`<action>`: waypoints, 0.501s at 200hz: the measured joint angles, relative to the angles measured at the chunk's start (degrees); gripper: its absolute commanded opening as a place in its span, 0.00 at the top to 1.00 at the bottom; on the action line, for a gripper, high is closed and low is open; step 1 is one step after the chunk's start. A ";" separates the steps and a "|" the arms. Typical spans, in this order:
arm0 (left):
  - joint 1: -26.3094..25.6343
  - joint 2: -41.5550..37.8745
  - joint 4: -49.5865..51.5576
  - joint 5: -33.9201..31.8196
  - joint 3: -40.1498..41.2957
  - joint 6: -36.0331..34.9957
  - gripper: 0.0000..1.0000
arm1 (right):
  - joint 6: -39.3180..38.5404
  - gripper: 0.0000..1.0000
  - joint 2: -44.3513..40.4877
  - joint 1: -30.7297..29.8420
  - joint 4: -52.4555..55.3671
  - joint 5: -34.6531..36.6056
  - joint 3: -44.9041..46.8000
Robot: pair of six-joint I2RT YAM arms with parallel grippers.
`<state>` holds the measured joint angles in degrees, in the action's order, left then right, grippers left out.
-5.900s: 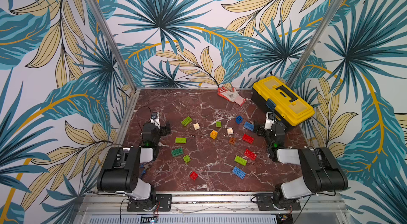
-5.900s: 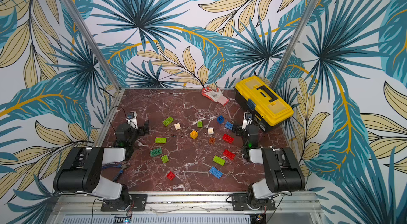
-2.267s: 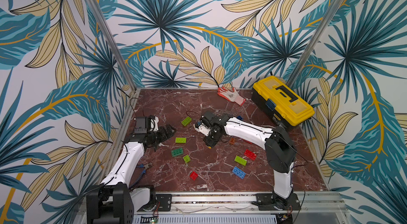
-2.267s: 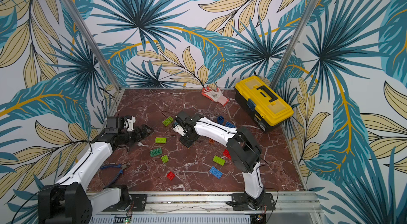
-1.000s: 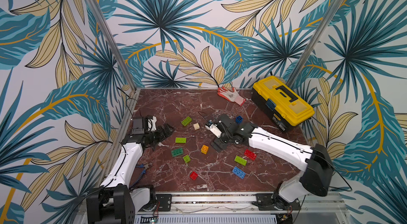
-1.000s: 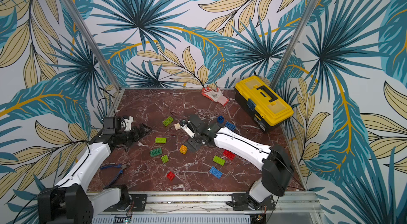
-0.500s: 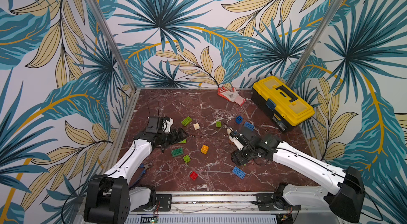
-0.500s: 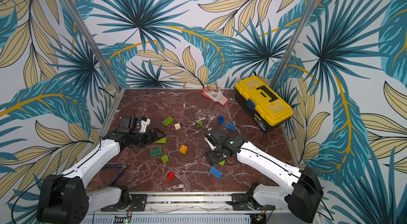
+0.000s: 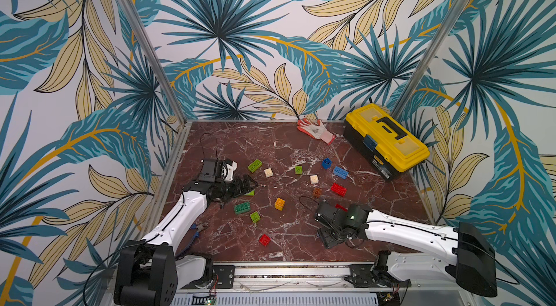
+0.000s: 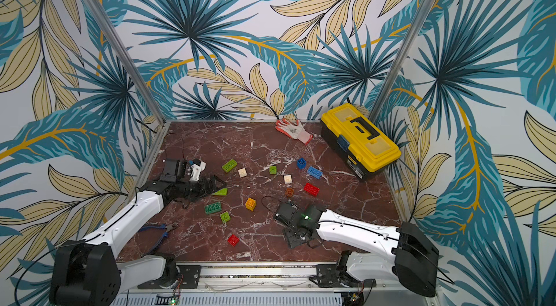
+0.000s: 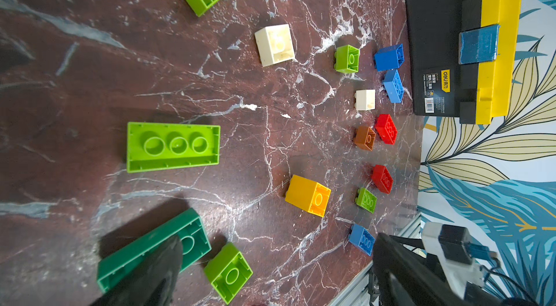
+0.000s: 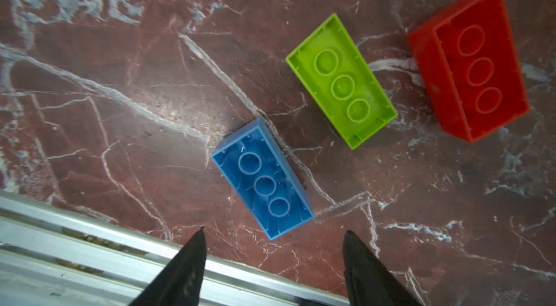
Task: Assemble a carrot with lego
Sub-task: Pick up the lego brick from the center of the board.
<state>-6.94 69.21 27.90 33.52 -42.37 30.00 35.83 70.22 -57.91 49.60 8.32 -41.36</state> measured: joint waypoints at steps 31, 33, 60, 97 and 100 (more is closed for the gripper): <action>0.00 0.02 0.02 0.00 0.00 -0.15 0.01 | 0.42 0.27 2.47 -0.02 -2.69 0.22 0.70; 0.00 0.02 0.02 0.00 0.00 -0.15 0.01 | 0.42 0.27 2.62 0.00 -2.86 0.22 0.70; 0.00 0.02 0.02 0.00 0.00 -0.20 0.01 | 0.15 0.26 5.97 0.00 -5.25 0.33 0.70; 0.00 0.02 0.02 -0.04 0.00 -0.20 0.01 | -0.72 0.39 10.43 0.00 -7.32 0.66 0.70; 0.02 0.02 0.02 -0.02 0.00 -0.22 0.01 | -0.96 0.40 10.62 0.00 -7.48 0.68 0.70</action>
<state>-6.92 69.23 27.92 33.50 -42.37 29.78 34.87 80.84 -57.91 42.13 8.99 -40.66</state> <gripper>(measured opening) 0.995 0.640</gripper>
